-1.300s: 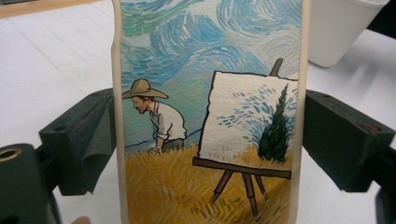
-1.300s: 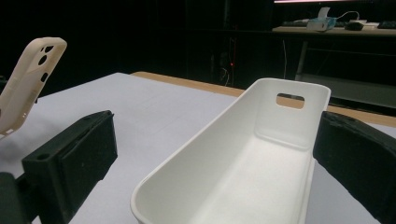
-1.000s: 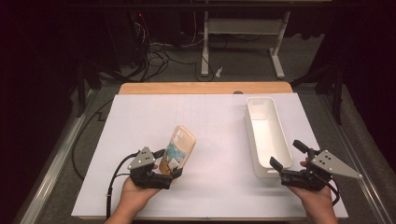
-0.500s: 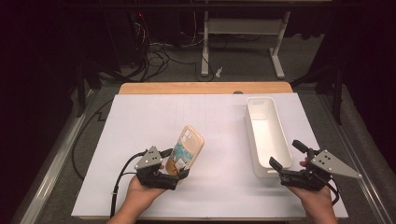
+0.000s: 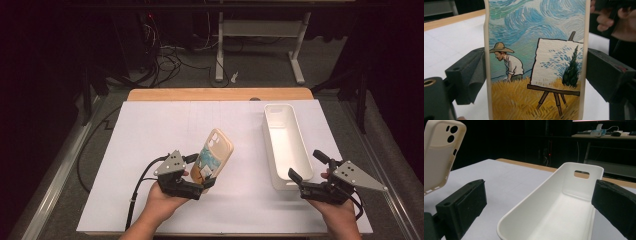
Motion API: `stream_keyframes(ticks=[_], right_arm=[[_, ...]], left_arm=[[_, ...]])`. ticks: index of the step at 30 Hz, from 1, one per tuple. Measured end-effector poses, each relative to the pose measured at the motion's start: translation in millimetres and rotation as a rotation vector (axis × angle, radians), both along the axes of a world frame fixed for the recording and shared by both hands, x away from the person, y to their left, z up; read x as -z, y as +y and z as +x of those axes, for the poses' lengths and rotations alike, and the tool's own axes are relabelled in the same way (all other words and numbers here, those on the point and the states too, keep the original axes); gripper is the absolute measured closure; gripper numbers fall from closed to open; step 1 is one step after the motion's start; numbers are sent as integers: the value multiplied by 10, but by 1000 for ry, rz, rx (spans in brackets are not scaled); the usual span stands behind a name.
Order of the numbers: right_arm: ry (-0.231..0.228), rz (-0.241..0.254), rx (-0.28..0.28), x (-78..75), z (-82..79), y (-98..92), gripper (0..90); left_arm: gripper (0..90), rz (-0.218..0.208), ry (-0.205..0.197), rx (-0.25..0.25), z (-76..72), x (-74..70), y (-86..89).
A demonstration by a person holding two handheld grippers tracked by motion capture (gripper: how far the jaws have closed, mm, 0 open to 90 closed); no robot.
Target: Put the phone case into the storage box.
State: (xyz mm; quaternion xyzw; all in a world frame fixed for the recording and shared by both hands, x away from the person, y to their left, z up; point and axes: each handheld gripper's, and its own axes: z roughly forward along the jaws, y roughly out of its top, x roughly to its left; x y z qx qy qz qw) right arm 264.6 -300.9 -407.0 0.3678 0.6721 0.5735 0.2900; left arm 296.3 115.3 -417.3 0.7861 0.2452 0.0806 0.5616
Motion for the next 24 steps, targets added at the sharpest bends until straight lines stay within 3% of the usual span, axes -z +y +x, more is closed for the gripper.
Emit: stream_keyframes(ticks=[5, 18, 24], right_arm=[[1, 0, -1, 2, 1, -1, 1], [-1, -10, -11, -8, 17, 31, 1], [-4, -18, -46, -69, 33, 100, 1]], left_arm=[[108, -42, 17, 46, -13, 56, -36], [107, -62, 25, 119, -50, 158, -39], [107, -70, 20, 134, -47, 162, -38]])
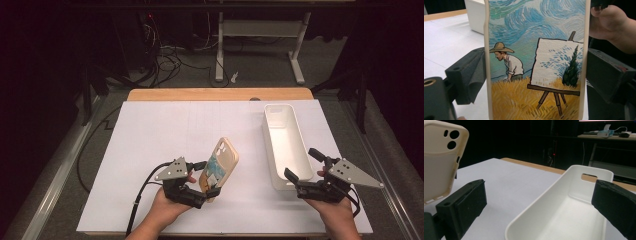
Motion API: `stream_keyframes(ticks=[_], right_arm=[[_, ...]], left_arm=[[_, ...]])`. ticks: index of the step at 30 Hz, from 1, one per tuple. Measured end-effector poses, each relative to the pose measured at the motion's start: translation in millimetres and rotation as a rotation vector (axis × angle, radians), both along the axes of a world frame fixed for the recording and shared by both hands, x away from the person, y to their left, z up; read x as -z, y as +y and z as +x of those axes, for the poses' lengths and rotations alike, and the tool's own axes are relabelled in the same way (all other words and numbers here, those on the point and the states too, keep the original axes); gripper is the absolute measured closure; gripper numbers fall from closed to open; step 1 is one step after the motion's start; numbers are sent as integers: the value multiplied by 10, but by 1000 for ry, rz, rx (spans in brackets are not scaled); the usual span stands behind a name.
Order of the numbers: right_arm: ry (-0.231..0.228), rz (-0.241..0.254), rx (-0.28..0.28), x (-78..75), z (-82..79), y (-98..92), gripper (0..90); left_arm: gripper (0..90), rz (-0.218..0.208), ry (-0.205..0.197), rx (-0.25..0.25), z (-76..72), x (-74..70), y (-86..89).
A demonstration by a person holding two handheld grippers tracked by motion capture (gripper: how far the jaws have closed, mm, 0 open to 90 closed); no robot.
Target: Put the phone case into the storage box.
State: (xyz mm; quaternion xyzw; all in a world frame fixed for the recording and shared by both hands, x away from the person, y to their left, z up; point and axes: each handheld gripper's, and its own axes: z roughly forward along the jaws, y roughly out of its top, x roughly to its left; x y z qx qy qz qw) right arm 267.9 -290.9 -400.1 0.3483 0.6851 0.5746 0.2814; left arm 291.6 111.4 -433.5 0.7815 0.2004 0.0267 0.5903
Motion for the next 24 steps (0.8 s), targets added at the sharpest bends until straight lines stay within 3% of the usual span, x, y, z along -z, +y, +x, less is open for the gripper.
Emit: stream_keyframes(ticks=[11, 24], right_arm=[[12, -15, -85, -189, 127, 273, 2], [20, 0, -134, -338, 360, 565, 10]], left_arm=[[107, -25, 14, 8, 47, 6, 59], [107, -43, 18, 27, 71, 16, 117]])
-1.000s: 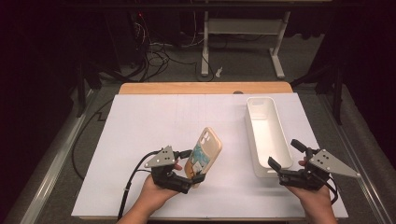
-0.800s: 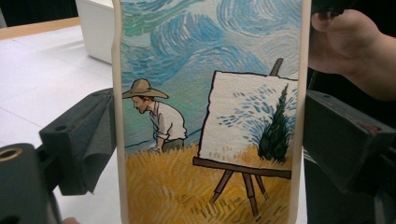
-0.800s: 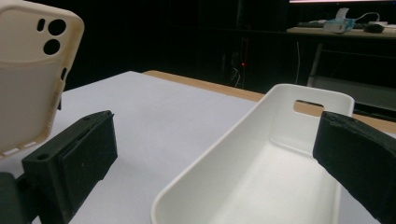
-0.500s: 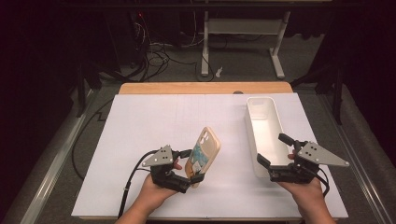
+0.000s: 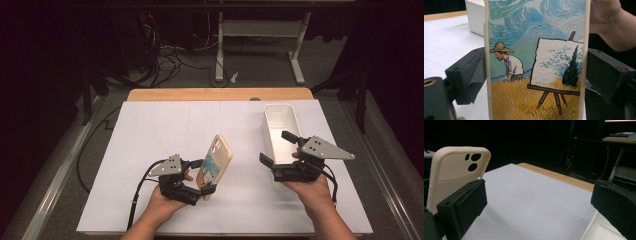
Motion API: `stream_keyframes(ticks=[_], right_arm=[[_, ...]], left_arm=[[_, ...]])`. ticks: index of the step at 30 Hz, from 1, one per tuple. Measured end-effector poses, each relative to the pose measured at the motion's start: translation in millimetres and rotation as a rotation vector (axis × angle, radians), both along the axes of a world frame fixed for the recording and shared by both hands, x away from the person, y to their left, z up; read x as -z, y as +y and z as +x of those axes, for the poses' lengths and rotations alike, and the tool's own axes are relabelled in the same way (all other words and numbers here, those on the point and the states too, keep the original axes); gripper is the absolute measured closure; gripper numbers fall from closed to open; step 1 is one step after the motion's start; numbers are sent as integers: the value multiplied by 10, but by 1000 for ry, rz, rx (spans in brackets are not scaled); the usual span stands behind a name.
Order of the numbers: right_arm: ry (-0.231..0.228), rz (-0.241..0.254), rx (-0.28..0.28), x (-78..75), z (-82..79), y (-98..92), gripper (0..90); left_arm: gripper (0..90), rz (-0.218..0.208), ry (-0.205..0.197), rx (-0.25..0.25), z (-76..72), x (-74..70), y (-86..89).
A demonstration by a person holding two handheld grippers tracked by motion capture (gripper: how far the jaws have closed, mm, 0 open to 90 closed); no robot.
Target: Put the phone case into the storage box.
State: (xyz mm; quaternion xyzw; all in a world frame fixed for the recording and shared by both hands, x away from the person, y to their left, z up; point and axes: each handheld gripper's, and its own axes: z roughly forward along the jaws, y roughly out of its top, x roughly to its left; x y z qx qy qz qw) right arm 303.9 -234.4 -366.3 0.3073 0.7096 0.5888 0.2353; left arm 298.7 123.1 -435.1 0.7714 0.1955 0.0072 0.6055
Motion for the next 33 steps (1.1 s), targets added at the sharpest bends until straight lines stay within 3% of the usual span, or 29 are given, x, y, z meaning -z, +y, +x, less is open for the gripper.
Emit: stream_keyframes(ticks=[10, 25, 33], right_arm=[[17, -4, -36, 5, 77, 172, 20], [39, 4, -67, 122, -22, 136, 49], [48, 15, -92, 145, -46, 99, 115]], left_arm=[[107, -11, -8, 31, -23, 8, -15], [107, -20, -10, 77, -77, 24, -91], [106, -6, -7, 107, -102, 52, -148]])
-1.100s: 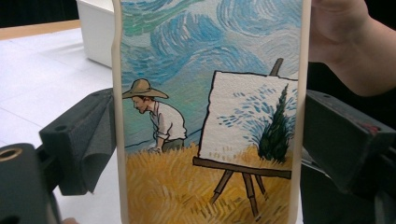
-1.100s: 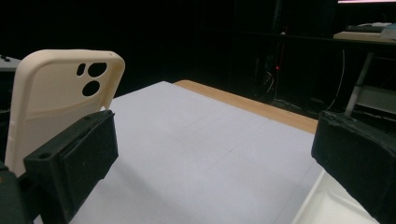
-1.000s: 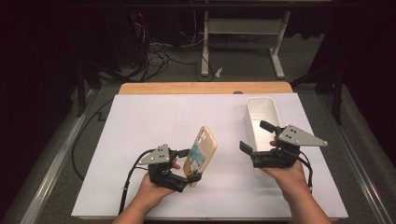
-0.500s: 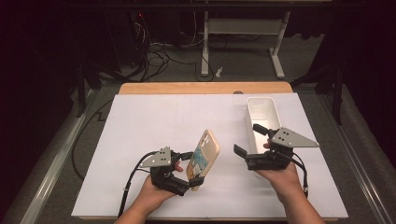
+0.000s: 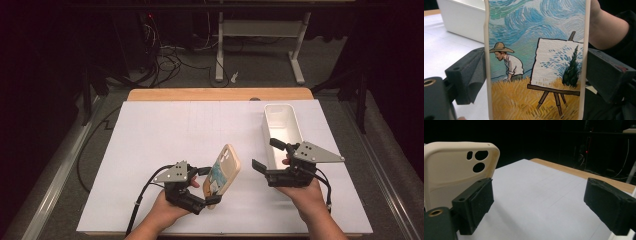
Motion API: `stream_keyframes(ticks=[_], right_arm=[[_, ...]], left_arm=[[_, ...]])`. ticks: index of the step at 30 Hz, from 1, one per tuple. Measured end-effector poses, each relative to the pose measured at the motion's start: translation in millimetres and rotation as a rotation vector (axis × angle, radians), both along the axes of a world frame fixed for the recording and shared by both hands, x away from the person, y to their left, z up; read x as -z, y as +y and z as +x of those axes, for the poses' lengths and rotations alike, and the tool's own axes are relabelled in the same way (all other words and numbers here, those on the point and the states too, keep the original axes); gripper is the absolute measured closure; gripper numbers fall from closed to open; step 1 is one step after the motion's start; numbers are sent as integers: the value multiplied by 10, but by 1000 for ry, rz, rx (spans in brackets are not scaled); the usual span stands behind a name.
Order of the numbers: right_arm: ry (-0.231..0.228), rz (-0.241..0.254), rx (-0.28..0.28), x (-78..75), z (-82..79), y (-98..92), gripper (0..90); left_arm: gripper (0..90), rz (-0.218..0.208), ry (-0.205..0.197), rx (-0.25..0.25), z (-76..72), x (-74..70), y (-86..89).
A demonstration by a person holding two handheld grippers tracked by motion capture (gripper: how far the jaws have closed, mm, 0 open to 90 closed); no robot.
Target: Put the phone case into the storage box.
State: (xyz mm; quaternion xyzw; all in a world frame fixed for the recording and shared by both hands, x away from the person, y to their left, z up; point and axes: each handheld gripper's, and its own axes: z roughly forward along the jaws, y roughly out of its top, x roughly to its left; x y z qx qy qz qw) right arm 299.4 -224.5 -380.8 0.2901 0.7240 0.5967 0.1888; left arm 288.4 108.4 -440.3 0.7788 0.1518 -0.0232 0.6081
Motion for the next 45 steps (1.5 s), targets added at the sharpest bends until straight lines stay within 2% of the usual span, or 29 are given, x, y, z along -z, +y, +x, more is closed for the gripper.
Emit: stream_keyframes(ticks=[8, 16, 38, 45], right_arm=[[38, 41, -70, 35, 8, -1, 217], [52, 52, -122, 43, -3, 22, 305], [56, 90, -200, 52, -33, 71, 510], [42, 93, -223, 51, -51, 89, 575]], left_arm=[[107, -13, 2, 21, -8, 1, -6], [107, -18, 3, 47, -19, 4, -16], [107, -21, 7, 88, -37, 24, -49], [107, -26, 11, 106, -50, 27, -66]])
